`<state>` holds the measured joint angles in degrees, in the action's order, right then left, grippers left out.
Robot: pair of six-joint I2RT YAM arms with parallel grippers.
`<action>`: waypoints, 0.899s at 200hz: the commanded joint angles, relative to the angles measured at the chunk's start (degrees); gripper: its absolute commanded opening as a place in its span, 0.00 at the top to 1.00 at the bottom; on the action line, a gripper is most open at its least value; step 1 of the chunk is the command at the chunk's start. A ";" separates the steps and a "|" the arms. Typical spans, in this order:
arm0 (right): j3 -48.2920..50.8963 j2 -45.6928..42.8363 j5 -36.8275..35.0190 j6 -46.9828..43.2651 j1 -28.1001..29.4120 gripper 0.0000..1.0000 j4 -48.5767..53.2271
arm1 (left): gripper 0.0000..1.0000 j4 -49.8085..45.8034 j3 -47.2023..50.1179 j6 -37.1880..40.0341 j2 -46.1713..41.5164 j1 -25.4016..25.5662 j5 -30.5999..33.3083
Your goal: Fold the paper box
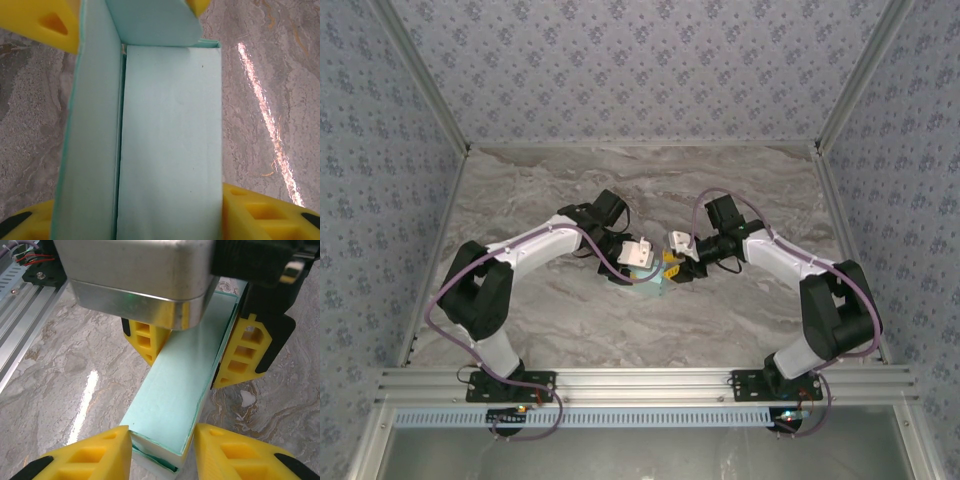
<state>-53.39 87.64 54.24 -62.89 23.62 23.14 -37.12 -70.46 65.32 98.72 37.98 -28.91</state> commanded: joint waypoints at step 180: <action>15.25 -12.83 -15.21 6.53 4.35 0.52 -17.49 | 0.57 9.16 5.94 -6.21 -0.77 0.36 3.10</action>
<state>-42.13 77.69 40.14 -60.86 26.96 11.03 -31.09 -66.48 61.58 96.36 38.41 -27.99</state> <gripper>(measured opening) 0.467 0.450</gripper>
